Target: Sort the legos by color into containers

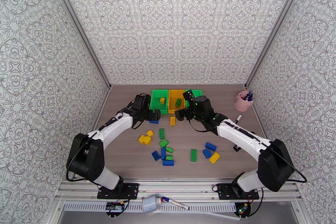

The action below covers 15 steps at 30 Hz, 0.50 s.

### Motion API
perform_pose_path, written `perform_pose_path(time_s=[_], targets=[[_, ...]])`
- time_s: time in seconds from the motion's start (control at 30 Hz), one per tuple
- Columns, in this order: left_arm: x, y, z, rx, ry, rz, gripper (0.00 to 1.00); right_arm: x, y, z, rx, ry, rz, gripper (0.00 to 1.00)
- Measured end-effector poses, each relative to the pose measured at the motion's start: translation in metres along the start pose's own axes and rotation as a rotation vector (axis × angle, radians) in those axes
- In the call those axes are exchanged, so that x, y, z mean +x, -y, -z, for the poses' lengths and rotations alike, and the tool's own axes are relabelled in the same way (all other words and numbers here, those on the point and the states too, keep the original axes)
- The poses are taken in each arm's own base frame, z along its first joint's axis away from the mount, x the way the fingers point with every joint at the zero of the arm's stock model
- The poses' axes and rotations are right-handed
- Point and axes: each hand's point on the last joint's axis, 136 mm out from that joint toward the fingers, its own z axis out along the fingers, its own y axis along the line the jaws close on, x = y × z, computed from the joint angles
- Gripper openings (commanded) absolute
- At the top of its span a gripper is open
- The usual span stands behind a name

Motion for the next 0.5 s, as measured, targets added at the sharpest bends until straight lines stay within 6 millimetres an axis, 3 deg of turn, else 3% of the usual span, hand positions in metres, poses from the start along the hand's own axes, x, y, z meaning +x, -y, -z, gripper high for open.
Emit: perform_pose_path(time_s=[0.17, 0.5], targets=[[0.003, -0.002, -0.024, -0.03, -0.067, -0.003, 1.0, 0.005, -0.02, -0.001, -0.049, -0.011, 0.081, 1.0], [0.011, -0.003, -0.064, -0.056, -0.154, -0.014, 1.0, 0.016, -0.022, -0.01, -0.057, -0.042, 0.118, 1.0]])
